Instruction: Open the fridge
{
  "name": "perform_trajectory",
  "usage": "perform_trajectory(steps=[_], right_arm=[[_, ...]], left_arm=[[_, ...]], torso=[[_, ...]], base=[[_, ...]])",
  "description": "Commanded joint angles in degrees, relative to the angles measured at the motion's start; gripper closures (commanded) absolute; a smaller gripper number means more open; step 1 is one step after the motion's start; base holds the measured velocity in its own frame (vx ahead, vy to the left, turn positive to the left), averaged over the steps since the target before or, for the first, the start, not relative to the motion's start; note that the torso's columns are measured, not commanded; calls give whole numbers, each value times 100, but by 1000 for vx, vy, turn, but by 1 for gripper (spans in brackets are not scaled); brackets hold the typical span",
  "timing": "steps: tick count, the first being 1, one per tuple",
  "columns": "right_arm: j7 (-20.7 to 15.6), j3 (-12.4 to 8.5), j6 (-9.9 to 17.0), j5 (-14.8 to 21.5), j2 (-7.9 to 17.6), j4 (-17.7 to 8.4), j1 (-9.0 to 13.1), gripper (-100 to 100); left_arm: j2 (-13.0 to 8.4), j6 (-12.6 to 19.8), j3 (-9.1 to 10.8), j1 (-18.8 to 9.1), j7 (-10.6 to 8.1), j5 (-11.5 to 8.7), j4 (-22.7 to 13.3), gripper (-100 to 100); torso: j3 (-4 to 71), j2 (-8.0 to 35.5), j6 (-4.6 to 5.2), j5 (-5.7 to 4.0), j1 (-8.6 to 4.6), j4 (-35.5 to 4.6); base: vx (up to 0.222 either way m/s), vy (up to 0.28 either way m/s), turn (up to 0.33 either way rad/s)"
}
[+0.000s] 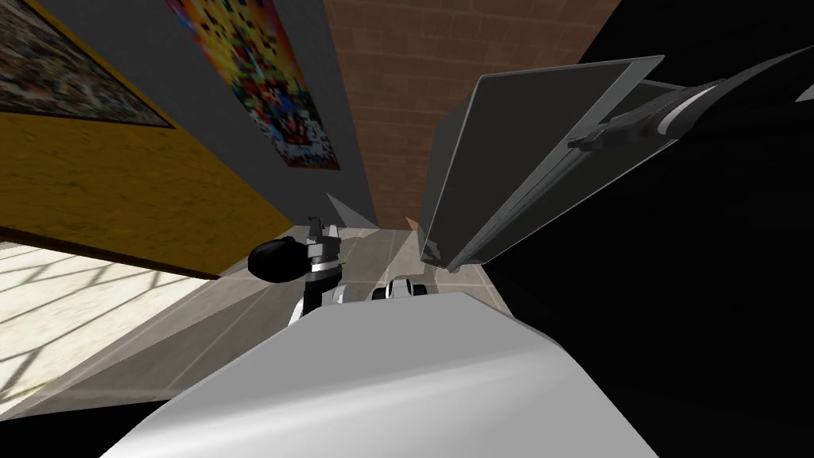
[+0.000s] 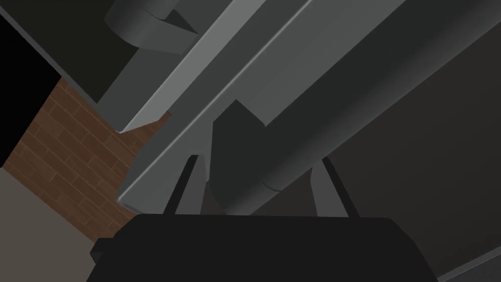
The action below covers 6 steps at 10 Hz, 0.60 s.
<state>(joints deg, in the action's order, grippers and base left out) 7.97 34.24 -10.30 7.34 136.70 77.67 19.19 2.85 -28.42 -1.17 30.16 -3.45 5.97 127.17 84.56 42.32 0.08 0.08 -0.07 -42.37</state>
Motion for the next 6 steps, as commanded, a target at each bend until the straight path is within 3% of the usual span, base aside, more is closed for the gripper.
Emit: perform_trajectory(steps=[1,2,3,6], right_arm=[[44,108,17,-21,60,-30,6,100],[185,359,179,-91,230,19,-50,100],[185,359,179,-91,230,19,-50,100],[381,692,418,-190,488,82,-125,100]], left_arm=[[0,0,0,0,0,0,0,0],[-2,0,2,0,0,0,0,0],[-1,0,1,1,0,0,0,0],[-1,0,1,1,0,0,0,0]], torso=[[-3,7,4,-1,-4,-4],[3,1,-16,-3,-33,0],[6,-11,18,-17,-15,4],[0,-4,-5,-18,-8,12]], base=[[-18,123,-54],[33,188,-114],[79,233,-147],[70,221,-131]])
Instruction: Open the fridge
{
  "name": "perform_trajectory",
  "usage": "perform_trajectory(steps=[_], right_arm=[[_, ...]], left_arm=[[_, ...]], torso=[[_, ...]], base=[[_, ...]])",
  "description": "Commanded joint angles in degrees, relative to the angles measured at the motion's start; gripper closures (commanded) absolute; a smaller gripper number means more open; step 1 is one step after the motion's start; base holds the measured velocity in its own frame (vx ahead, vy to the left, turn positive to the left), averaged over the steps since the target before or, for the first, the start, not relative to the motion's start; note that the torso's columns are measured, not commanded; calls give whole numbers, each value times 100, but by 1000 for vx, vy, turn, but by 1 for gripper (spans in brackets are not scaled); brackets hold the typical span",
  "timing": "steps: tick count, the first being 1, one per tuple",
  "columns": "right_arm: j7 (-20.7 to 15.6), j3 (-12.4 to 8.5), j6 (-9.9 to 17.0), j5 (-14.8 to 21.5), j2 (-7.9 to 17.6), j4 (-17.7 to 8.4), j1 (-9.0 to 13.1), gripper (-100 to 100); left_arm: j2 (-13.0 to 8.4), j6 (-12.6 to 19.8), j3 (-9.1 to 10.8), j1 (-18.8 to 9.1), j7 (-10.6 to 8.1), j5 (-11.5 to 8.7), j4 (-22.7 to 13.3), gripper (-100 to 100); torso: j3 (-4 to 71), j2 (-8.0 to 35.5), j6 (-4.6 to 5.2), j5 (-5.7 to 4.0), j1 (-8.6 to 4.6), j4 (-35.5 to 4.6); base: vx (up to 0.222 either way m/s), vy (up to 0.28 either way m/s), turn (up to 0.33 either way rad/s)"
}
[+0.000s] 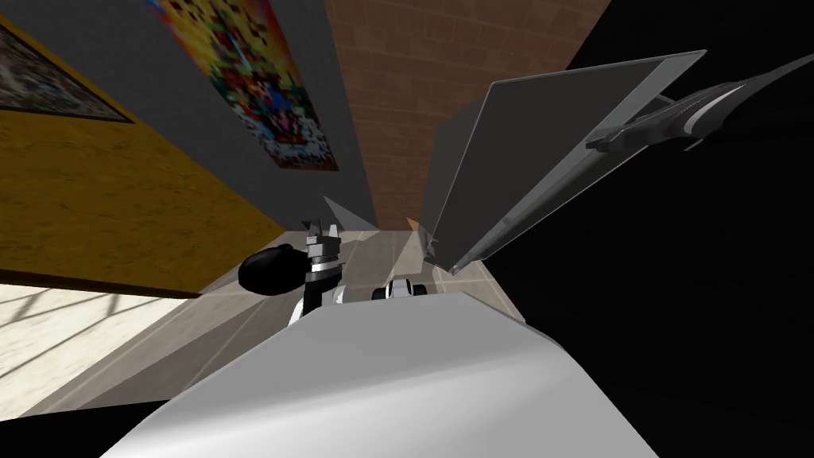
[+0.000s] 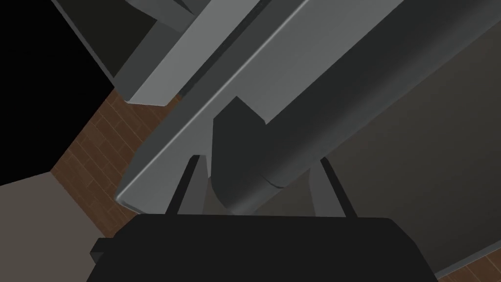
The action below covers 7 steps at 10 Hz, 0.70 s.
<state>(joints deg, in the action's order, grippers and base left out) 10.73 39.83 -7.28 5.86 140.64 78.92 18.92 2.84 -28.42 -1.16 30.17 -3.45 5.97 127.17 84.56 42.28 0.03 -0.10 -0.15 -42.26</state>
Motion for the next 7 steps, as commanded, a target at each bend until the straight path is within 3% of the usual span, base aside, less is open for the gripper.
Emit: perform_trajectory(steps=[1,5,6,7], right_arm=[[170,244,196,-76,180,-21,-123,100],[431,687,514,-208,524,64,-223,100],[392,616,506,-192,477,86,-193,100],[533,878,621,-286,630,133,-290,100]], left_arm=[[0,0,0,0,0,0,0,0],[0,0,0,0,0,0,0,0],[0,0,0,0,0,0,0,0],[-1,0,1,-1,0,0,0,0]], torso=[[-4,3,0,1,13,1],[-9,11,-2,10,28,-2],[-15,20,7,11,26,-7],[-6,17,-12,13,-18,-10]], base=[[62,263,-183],[57,268,-127],[9,136,-59],[66,203,-90]])
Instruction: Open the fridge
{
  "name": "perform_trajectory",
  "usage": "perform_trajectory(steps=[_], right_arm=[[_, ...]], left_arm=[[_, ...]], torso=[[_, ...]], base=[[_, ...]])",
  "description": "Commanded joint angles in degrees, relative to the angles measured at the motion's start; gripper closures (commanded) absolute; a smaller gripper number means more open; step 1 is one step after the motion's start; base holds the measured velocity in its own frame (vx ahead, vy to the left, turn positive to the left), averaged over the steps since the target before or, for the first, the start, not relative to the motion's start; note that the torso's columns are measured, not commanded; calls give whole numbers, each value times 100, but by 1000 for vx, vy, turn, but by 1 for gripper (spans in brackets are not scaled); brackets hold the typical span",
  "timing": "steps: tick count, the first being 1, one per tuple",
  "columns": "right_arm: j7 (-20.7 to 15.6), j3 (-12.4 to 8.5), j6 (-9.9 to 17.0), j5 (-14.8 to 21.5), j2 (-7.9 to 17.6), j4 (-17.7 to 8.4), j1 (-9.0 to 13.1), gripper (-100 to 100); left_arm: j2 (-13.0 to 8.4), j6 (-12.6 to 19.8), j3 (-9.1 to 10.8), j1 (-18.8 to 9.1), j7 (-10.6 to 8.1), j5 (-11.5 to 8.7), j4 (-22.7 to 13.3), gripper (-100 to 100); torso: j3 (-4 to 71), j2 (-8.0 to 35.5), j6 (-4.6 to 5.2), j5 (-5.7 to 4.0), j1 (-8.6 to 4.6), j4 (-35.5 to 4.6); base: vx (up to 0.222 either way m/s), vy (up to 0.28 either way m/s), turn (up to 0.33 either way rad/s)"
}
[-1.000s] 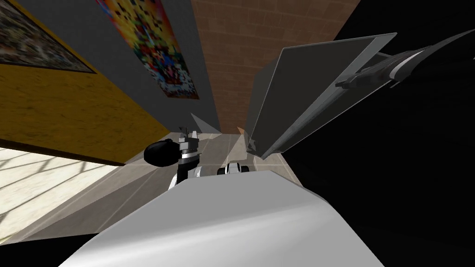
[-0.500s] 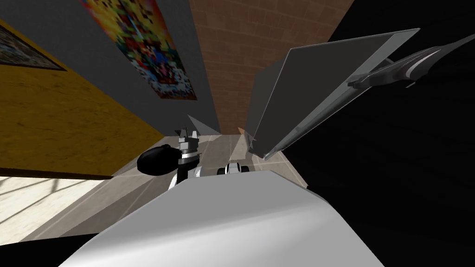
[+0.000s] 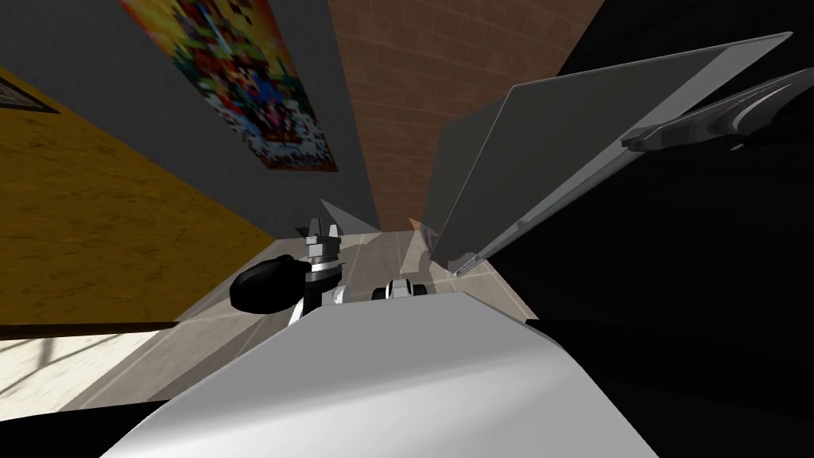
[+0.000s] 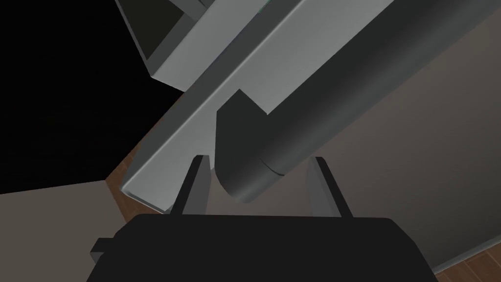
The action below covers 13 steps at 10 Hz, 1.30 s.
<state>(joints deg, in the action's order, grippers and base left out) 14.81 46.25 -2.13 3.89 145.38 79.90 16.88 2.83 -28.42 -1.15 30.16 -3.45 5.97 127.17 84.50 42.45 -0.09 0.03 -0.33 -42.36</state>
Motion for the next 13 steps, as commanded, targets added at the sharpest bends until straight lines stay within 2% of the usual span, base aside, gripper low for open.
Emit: perform_trajectory(steps=[1,5,8,9,11,12,13], right_arm=[[125,236,105,-90,156,35,-86,100],[375,707,316,-269,468,105,-258,100],[562,1061,474,-404,701,158,-387,100],[566,1054,359,-379,842,224,-278,-100],[682,1201,260,-411,1206,524,-160,-100],[682,1201,260,-411,1282,524,-160,-100],[740,1275,211,-427,1488,674,-101,-100]], left_arm=[[1,0,-1,1,0,0,0,0],[0,0,0,3,0,0,0,0],[1,0,-1,2,0,0,0,0],[1,0,-1,2,0,0,0,0],[-2,0,2,0,0,0,0,0],[-3,0,3,0,0,0,0,0],[-2,0,2,0,0,0,0,0]], torso=[[3,-15,40,-18,12,1],[17,-33,3,-7,30,17],[-5,-6,14,-11,34,8],[-9,4,23,-7,33,1],[-10,9,10,-32,-52,-1],[1,-5,15,-34,-50,2],[19,-22,21,-35,-53,6]], base=[[121,235,-145],[149,229,-131],[91,279,-119],[44,92,10],[14,-104,103],[0,-81,25],[3,-71,43]])
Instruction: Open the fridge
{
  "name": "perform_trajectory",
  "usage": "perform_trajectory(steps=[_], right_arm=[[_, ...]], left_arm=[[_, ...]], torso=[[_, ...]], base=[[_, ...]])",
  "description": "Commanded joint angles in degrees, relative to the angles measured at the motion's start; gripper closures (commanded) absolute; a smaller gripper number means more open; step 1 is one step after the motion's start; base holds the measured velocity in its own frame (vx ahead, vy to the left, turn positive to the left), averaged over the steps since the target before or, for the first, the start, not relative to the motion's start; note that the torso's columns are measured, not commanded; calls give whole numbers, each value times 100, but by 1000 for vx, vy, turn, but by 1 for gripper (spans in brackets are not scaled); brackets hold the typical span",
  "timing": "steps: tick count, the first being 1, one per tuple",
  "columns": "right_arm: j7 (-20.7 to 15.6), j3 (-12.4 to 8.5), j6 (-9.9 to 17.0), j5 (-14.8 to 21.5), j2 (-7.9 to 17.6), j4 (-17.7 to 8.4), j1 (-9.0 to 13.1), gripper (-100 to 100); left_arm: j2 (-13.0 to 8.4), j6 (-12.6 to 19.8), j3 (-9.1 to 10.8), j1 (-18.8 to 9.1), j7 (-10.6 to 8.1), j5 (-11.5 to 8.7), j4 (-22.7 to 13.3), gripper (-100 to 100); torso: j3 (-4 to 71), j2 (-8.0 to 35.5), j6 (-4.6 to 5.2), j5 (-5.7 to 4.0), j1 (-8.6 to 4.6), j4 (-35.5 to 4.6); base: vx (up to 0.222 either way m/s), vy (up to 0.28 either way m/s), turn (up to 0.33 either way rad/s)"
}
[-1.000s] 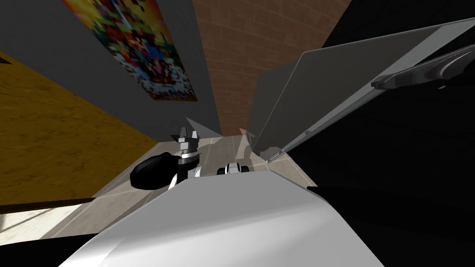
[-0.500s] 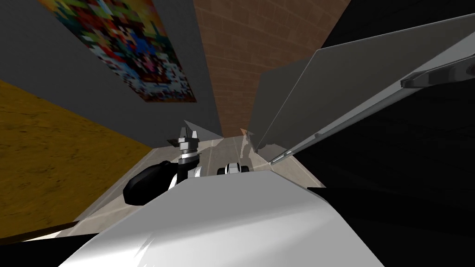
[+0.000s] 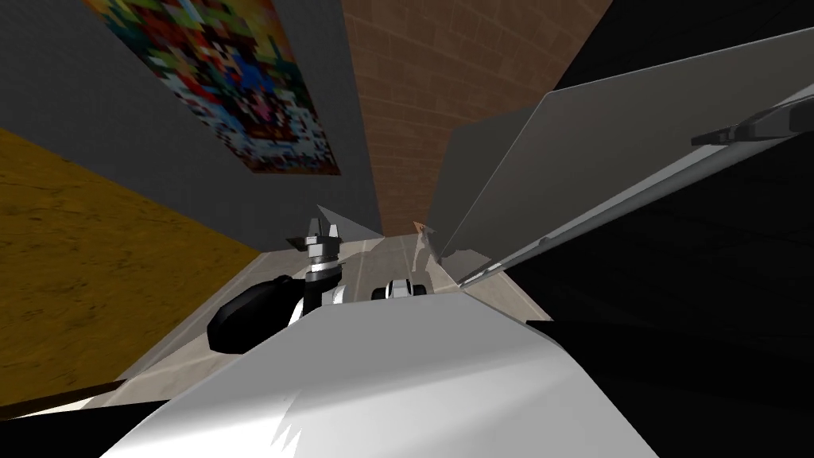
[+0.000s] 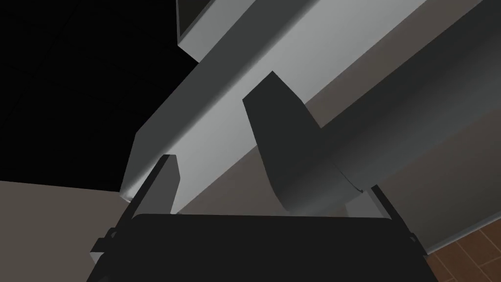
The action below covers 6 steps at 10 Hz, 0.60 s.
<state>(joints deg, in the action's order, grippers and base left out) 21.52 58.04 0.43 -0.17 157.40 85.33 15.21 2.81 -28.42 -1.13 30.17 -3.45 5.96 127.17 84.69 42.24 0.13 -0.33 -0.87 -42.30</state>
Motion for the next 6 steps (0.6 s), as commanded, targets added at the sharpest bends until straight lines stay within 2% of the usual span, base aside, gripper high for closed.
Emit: perform_trajectory(steps=[1,2,4,5,6], right_arm=[[127,171,-93,-37,457,281,125,-100],[127,171,-93,-37,520,281,125,-100],[242,319,-191,-69,875,582,242,-100],[242,319,-191,-69,961,582,242,-100],[300,393,-241,-85,1181,732,301,-100]], left_arm=[[0,0,0,0,0,0,0,0],[0,0,0,1,0,0,0,0],[0,0,0,1,0,0,0,0],[0,0,0,0,0,0,0,0],[0,0,0,0,0,0,0,0]], torso=[[-4,-2,6,9,29,0],[-9,2,1,18,50,0],[-15,8,-9,35,93,-1],[-14,8,-12,36,95,1],[-15,10,-12,36,98,0]], base=[[16,-84,60],[20,-71,16],[33,-73,54],[12,-54,26],[9,-52,40]])
